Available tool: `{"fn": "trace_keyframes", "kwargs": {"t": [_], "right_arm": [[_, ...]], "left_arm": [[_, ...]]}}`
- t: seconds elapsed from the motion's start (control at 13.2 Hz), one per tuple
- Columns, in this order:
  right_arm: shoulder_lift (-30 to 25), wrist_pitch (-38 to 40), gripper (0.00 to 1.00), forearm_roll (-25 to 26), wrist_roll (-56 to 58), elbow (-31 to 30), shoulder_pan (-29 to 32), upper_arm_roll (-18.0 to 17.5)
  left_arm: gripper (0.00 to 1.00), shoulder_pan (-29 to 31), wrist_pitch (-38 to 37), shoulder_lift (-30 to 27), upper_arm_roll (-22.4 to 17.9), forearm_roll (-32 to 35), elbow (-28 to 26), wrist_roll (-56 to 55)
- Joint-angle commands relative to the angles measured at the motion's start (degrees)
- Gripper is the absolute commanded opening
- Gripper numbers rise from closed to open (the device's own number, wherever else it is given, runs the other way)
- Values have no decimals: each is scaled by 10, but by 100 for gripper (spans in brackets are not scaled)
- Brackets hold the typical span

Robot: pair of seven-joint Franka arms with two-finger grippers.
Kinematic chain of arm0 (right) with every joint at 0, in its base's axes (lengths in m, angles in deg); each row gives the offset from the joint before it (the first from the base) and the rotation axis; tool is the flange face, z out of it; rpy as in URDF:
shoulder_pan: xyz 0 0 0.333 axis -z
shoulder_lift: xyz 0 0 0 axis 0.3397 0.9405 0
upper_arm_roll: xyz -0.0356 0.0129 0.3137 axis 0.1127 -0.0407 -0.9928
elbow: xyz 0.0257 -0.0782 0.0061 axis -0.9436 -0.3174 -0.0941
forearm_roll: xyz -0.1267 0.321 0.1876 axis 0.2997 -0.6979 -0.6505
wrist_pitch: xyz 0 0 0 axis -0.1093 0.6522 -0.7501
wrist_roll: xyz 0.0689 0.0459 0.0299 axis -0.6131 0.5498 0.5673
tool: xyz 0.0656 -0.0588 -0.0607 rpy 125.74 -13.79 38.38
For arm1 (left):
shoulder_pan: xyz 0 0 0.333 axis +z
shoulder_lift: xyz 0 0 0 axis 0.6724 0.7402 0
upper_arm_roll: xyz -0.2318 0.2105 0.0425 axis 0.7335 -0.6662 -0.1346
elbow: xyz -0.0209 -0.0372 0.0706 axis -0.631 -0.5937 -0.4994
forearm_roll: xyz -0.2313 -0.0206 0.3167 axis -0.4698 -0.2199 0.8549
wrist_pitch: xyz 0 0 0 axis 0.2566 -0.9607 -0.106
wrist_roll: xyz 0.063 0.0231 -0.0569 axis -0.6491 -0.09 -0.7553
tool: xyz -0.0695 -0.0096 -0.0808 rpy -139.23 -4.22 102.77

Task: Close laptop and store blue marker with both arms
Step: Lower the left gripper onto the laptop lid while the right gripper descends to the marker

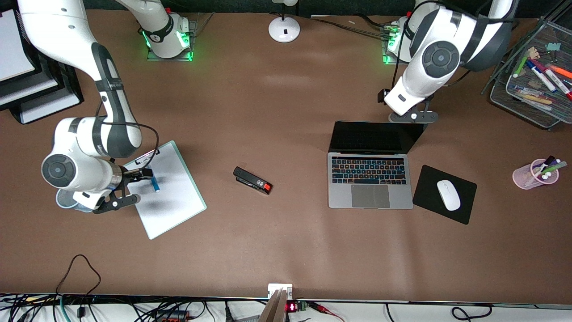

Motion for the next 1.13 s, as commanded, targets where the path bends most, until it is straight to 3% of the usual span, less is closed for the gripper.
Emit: {"fn": "trace_keyframes", "kwargs": {"t": [0.0,0.3,0.91,1.06], "right_arm": [[18,-36,100,-1,56,2,0,1],[44,-76,98,-11,75,2,0,-4],[61,-78,75,-13,71,2,-7,-5],[64,-78,74,-13,73,1,-7,-5]], "left_arm": [[100,5,35,30,8,-16,2,-7],[100,8,87,63,7,-15,9,-7],[100,22,138,103,3,-14,51,-6],[100,26,157,122,3,-14,60,-6]]}}
